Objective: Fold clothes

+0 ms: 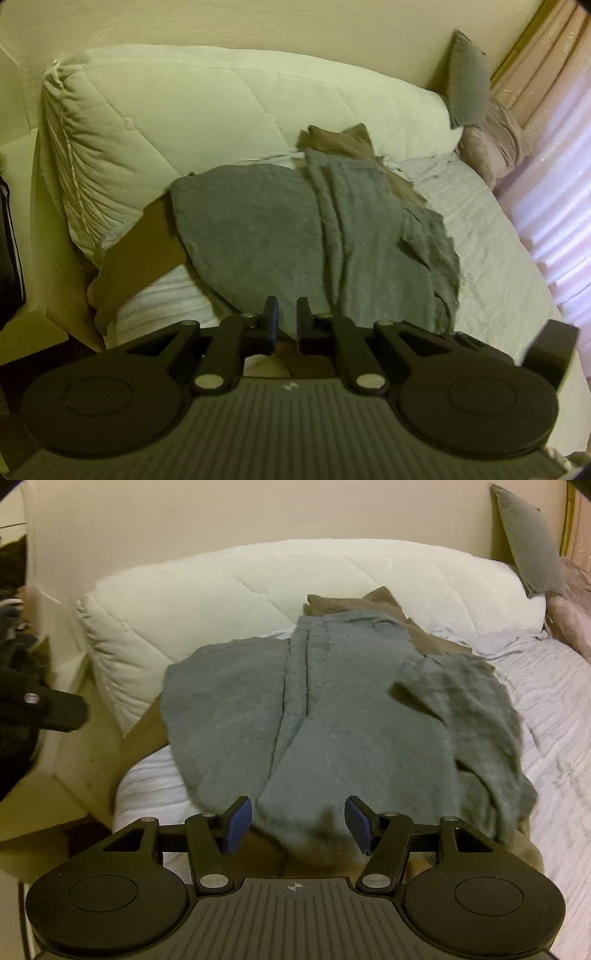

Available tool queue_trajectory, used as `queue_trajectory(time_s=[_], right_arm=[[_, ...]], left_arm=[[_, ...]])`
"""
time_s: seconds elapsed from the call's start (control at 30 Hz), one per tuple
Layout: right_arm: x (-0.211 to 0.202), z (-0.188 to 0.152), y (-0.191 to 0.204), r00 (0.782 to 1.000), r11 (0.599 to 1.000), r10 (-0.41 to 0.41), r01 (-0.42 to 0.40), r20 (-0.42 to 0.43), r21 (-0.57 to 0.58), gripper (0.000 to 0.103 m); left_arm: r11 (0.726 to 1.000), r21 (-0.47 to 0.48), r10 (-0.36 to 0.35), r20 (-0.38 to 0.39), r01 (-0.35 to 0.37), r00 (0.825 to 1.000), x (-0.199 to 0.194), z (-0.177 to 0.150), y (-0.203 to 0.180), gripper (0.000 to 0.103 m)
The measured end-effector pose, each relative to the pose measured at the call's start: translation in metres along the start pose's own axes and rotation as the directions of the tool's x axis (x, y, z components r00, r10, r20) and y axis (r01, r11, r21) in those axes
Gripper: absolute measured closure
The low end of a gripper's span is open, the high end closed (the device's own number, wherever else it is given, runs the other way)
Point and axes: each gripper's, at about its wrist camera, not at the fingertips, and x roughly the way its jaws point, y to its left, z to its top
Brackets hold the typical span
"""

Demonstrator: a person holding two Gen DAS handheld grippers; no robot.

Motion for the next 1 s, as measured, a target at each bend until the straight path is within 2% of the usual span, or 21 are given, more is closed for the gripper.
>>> queue_trajectory(time_s=[0.03,0.1,0.13,0.27,0.33,0.43,0.5,0.6,0.67,0.73,0.77,0.8,0.9,0.93,1.0], right_arm=[[0.006,0.001,-0.002,1.0,1.0,-0.004,0.004,-0.003,0.009,0.043],[0.013,0.004,-0.009,1.0,0.999,-0.013,0.013,-0.011,0.041,0.099],[0.016,0.005,-0.013,1.0,0.998,-0.017,0.018,-0.015,0.057,0.103],[-0.009,0.009,-0.051,1.0,0.98,0.014,-0.018,0.022,0.201,0.103],[-0.033,0.01,-0.079,0.997,0.945,0.051,-0.067,0.061,0.319,0.103],[-0.078,0.011,-0.119,0.98,0.867,0.095,-0.168,0.175,0.468,0.103],[-0.116,0.011,-0.141,0.955,0.813,0.101,-0.242,0.28,0.53,0.103],[-0.174,0.013,-0.162,0.905,0.78,0.057,-0.305,0.423,0.547,0.103],[-0.217,0.009,-0.173,0.851,0.767,0.024,-0.352,0.525,0.536,0.103],[-0.262,0.005,-0.182,0.791,0.781,-0.033,-0.361,0.611,0.509,0.103],[-0.283,0.003,-0.187,0.77,0.789,-0.048,-0.361,0.636,0.497,0.103],[-0.297,0.003,-0.192,0.775,0.797,-0.041,-0.355,0.631,0.488,0.103],[-0.313,-0.012,-0.203,0.832,0.8,-0.044,-0.303,0.553,0.519,0.103],[-0.31,-0.022,-0.202,0.847,0.8,-0.039,-0.291,0.529,0.525,0.1],[-0.295,-0.045,-0.199,0.874,0.797,-0.029,-0.272,0.484,0.539,0.068]], left_arm=[[1.0,-0.001,0.001,-0.001,-0.001,1.0,0.003,0.002,0.003,0.098],[1.0,0.003,0.0,-0.006,0.0,1.0,0.008,0.005,0.007,0.098],[1.0,0.006,-0.003,-0.01,0.003,1.0,0.011,0.007,0.007,0.098],[0.999,0.022,-0.023,-0.026,0.023,0.999,0.022,0.013,0.0,0.098],[0.999,0.033,-0.039,-0.023,0.039,0.999,0.024,0.015,-0.008,0.098],[0.996,0.06,-0.064,-0.012,0.065,0.998,0.021,0.018,-0.024,0.098],[0.993,0.08,-0.085,0.0,0.085,0.996,0.015,0.019,-0.037,0.098],[0.987,0.114,-0.121,0.03,0.117,0.992,0.0,0.017,-0.058,0.098],[0.981,0.134,-0.15,0.048,0.143,0.987,-0.013,0.013,-0.072,0.098],[0.974,0.152,-0.178,0.064,0.166,0.982,-0.027,0.008,-0.086,0.098],[0.97,0.167,-0.191,0.073,0.177,0.979,-0.035,0.004,-0.094,0.098],[0.966,0.183,-0.2,0.081,0.182,0.976,-0.042,-0.001,-0.102,0.098],[0.959,0.209,-0.213,0.086,0.191,0.973,-0.06,-0.02,-0.122,0.096],[0.957,0.217,-0.218,0.09,0.194,0.972,-0.064,-0.026,-0.126,0.092],[0.956,0.226,-0.214,0.094,0.188,0.972,-0.069,-0.042,-0.131,0.087]])
